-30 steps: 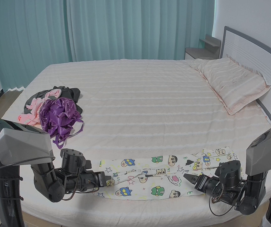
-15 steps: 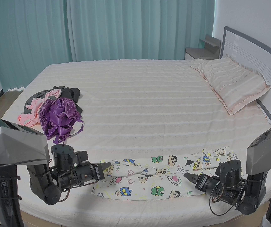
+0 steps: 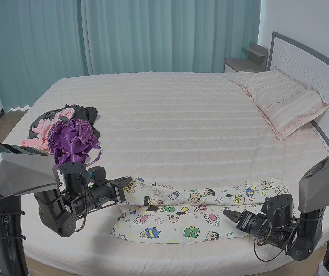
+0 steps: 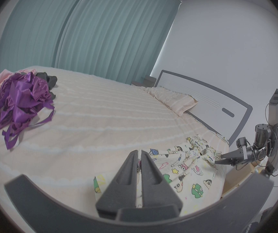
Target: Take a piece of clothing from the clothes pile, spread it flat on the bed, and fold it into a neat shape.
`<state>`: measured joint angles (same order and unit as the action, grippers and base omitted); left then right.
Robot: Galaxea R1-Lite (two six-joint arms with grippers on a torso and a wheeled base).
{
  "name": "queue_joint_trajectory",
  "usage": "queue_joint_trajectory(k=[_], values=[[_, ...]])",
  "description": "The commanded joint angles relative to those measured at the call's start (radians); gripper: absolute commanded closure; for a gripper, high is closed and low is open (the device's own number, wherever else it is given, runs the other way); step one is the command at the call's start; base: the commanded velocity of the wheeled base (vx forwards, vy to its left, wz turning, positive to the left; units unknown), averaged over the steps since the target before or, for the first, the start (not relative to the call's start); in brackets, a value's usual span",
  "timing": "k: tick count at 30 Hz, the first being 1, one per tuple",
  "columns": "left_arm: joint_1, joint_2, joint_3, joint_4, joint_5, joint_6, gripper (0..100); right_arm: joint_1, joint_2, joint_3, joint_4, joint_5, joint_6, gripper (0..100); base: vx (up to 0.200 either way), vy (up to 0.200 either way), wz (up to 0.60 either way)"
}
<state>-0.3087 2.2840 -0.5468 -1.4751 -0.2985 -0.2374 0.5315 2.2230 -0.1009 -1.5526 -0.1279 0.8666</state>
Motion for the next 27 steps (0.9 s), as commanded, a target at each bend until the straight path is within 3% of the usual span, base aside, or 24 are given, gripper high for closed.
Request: queue_joint_trajectory(k=[1,10,13,27], values=[[-0.006,0.022,-0.035,-0.001,0.001,0.012,100,-0.001,0.001,0.001,0.0,0.001,0.0,0,0.0,0.0,0.0],[-0.015,0.02,-0.028,-0.004,0.033,0.133,100,-0.002,0.006,-0.002,0.0,0.001,0.002,0,0.0,0.0,0.0],[-0.018,0.023,0.059,-0.007,0.032,0.225,100,-0.004,0.003,0.0,0.0,0.001,0.002,0,0.0,0.0,0.0],[-0.036,0.101,0.211,-0.005,0.024,0.313,100,-0.005,0.001,0.003,0.0,0.002,0.002,0,0.0,0.0,0.0]])
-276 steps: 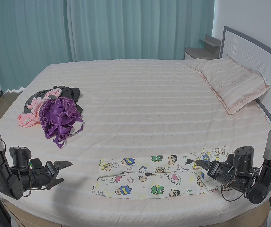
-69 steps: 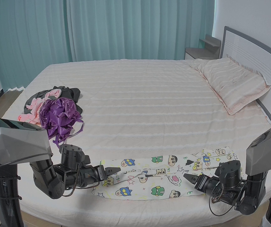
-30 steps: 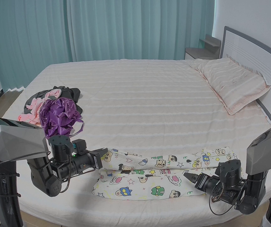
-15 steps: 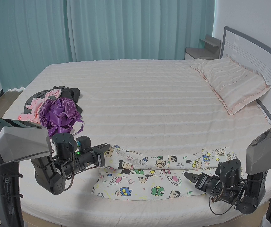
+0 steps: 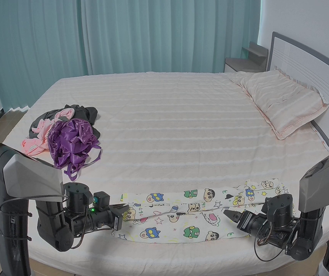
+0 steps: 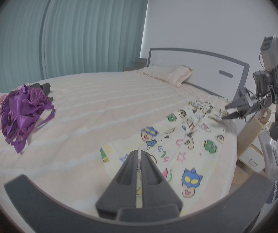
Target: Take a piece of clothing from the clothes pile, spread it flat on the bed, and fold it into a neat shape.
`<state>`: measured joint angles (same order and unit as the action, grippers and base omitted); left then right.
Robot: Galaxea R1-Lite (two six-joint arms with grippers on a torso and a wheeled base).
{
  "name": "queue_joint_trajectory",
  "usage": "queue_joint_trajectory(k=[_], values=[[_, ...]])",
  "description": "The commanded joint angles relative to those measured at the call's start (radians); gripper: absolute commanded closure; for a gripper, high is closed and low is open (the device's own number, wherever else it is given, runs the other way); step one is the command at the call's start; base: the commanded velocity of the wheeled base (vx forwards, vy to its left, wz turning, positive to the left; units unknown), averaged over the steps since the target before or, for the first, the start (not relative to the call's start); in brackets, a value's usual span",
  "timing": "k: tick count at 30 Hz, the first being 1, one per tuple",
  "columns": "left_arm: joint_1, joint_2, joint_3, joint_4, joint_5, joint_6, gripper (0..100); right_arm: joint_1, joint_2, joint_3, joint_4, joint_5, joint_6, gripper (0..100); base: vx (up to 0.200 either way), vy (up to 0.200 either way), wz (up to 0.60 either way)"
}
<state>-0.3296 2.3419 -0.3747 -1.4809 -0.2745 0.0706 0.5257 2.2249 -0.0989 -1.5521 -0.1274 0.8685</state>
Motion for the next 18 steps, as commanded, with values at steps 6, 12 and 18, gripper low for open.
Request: queue_joint_trajectory(k=[6,12,18], values=[[-0.02,0.073,0.054,0.001,0.0,0.005,100,0.0,-0.001,0.001,0.0,0.002,0.0,0,0.0,0.0,0.0],[-0.017,0.079,0.086,0.001,-0.002,-0.005,0,0.0,0.001,0.001,0.0,0.002,0.0,0,0.0,0.0,0.0],[0.006,-0.021,0.1,-0.015,-0.034,-0.269,0,0.0,-0.002,0.002,-0.002,0.002,0.0,0,0.0,0.0,0.0]])
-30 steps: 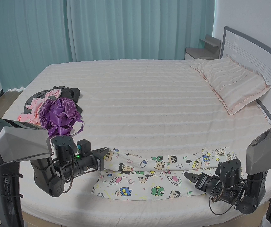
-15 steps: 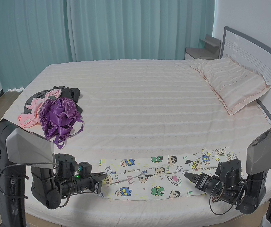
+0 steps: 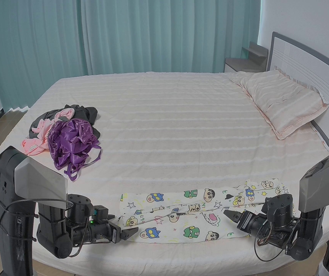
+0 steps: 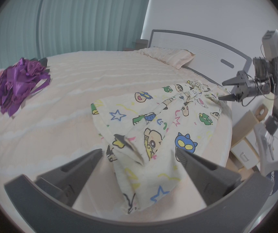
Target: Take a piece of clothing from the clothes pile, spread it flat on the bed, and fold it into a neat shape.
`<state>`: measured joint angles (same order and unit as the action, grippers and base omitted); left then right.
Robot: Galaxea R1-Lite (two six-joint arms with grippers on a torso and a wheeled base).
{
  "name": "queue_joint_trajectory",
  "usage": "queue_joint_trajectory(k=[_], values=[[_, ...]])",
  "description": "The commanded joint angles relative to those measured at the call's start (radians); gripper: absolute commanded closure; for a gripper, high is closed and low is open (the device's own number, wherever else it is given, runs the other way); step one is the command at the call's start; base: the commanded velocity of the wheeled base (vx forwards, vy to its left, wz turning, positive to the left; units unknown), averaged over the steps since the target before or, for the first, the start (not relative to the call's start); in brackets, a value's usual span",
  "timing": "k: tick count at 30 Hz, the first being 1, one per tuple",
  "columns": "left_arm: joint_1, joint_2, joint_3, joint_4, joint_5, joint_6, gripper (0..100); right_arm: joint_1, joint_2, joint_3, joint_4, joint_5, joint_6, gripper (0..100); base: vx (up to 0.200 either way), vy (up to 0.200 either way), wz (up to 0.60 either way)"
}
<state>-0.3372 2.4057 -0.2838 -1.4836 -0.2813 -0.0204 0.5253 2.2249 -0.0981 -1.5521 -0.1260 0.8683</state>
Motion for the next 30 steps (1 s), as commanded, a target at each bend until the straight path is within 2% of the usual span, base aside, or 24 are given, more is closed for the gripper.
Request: queue_joint_trajectory(k=[1,2,4,6,9,12,16,22,26,30], values=[[0.015,-0.088,0.009,-0.012,-0.029,-0.187,0,0.001,-0.002,0.001,-0.002,0.0,0.0,0,0.0,0.0,0.0],[0.023,-0.131,0.011,-0.012,-0.061,-0.283,0,0.001,-0.002,0.001,0.0,0.0,0.0,0,0.0,0.0,0.0],[0.034,-0.18,0.008,-0.012,-0.096,-0.409,0,0.001,-0.002,0.003,-0.002,0.0,0.0,0,0.0,0.0,0.0],[0.032,-0.197,-0.008,-0.01,-0.098,-0.51,0,0.001,-0.004,0.001,-0.002,0.0,0.0,0,0.0,0.0,0.0],[0.034,-0.186,-0.037,0.003,-0.087,-0.561,0,0.001,-0.004,0.001,-0.002,0.0,0.0,0,0.0,0.0,0.0],[0.035,-0.14,-0.06,0.036,-0.056,-0.561,0,0.001,-0.005,0.001,-0.002,0.0,0.001,0,0.0,0.0,0.0],[0.018,-0.079,-0.138,0.108,0.025,-0.559,0,0.001,-0.002,0.0,-0.002,0.0,0.001,0,0.0,0.0,0.0],[0.0,-0.066,-0.232,0.318,0.044,-0.52,0,0.001,-0.002,0.001,-0.002,0.0,0.0,0,0.0,0.0,0.0],[-0.008,-0.062,-0.244,0.338,0.056,-0.498,0,0.001,-0.002,0.0,-0.002,0.0,0.0,0,0.0,0.0,0.0],[-0.019,-0.031,-0.248,0.344,0.08,-0.406,0,-0.001,-0.002,0.0,-0.002,0.0,0.0,0,0.0,0.0,0.0]])
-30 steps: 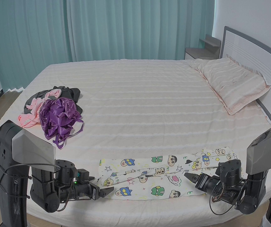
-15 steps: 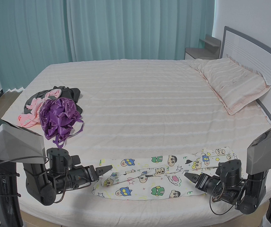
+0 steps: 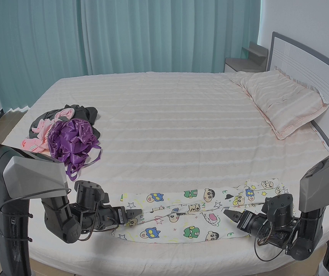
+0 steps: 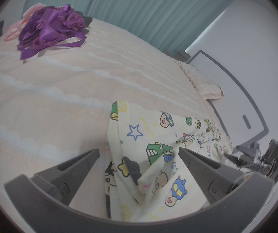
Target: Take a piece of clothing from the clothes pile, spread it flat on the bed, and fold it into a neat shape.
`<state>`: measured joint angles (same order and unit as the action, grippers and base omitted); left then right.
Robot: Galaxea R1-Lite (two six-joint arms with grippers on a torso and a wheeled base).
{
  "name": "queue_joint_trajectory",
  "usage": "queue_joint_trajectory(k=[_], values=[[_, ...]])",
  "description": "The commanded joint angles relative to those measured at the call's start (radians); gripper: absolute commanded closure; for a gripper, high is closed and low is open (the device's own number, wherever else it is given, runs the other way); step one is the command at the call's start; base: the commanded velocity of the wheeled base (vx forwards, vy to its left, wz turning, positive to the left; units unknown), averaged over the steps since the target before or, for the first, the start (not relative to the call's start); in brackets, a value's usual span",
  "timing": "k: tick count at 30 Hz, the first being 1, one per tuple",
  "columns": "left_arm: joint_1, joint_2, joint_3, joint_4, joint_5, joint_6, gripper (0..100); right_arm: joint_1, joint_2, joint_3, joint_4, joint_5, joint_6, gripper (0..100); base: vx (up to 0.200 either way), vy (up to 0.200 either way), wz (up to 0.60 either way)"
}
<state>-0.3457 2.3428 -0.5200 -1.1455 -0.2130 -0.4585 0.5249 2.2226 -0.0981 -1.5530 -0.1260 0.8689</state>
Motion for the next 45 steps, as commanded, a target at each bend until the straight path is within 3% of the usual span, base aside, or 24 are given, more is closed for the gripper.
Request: queue_joint_trajectory(k=[1,12,13,24,41,45], values=[[-0.012,0.033,-0.012,0.006,0.014,0.043,0,0.001,0.0,0.0,-0.001,-0.001,-0.001,0,0.0,0.0,0.0],[-0.065,0.029,-0.069,0.122,0.032,0.06,0,0.0,-0.003,0.001,-0.001,-0.001,0.001,0,0.0,0.0,0.0],[-0.065,0.027,-0.071,0.133,0.032,0.06,100,0.0,-0.003,0.001,-0.001,-0.001,0.001,0,0.0,0.0,0.0],[-0.058,0.006,-0.074,0.156,0.038,0.057,100,-0.032,-0.018,0.005,-0.013,-0.003,-0.001,0,0.0,0.0,0.0],[0.105,-0.157,0.002,0.158,0.007,0.006,100,-0.112,-0.09,0.005,-0.013,0.003,-0.004,0,0.0,0.0,0.0],[0.217,-0.263,0.077,0.159,-0.059,-0.008,100,-0.12,-0.09,0.001,-0.013,0.005,-0.005,0,0.0,0.0,0.0]])
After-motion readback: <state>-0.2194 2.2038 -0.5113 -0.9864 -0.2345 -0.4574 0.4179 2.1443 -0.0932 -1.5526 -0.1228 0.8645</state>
